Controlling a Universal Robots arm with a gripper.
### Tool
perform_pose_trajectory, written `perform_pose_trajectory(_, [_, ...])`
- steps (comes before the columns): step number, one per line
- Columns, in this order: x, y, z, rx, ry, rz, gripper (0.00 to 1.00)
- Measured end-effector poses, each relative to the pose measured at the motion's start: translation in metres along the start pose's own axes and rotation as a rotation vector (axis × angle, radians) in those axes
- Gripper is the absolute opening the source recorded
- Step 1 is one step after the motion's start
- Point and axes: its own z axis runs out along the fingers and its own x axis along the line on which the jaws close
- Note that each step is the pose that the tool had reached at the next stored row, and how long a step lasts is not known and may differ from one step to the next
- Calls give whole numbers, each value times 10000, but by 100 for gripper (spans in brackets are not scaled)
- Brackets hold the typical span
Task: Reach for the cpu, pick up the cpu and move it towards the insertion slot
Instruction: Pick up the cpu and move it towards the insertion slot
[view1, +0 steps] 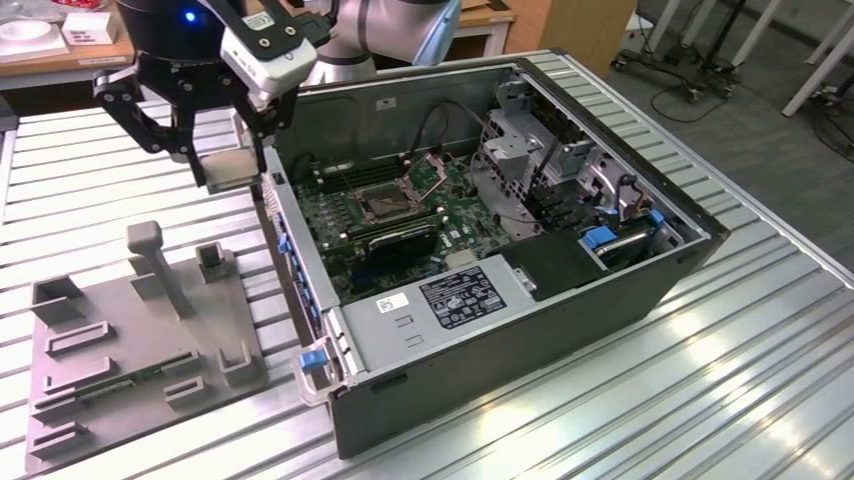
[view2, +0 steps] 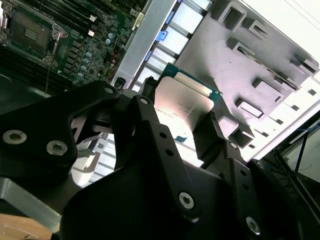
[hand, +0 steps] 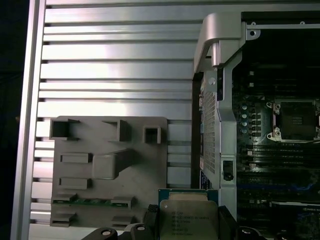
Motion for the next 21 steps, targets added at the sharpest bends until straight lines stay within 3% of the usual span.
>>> perform_pose_trajectory(21, [-120, -2, 14, 0, -1, 0, 54])
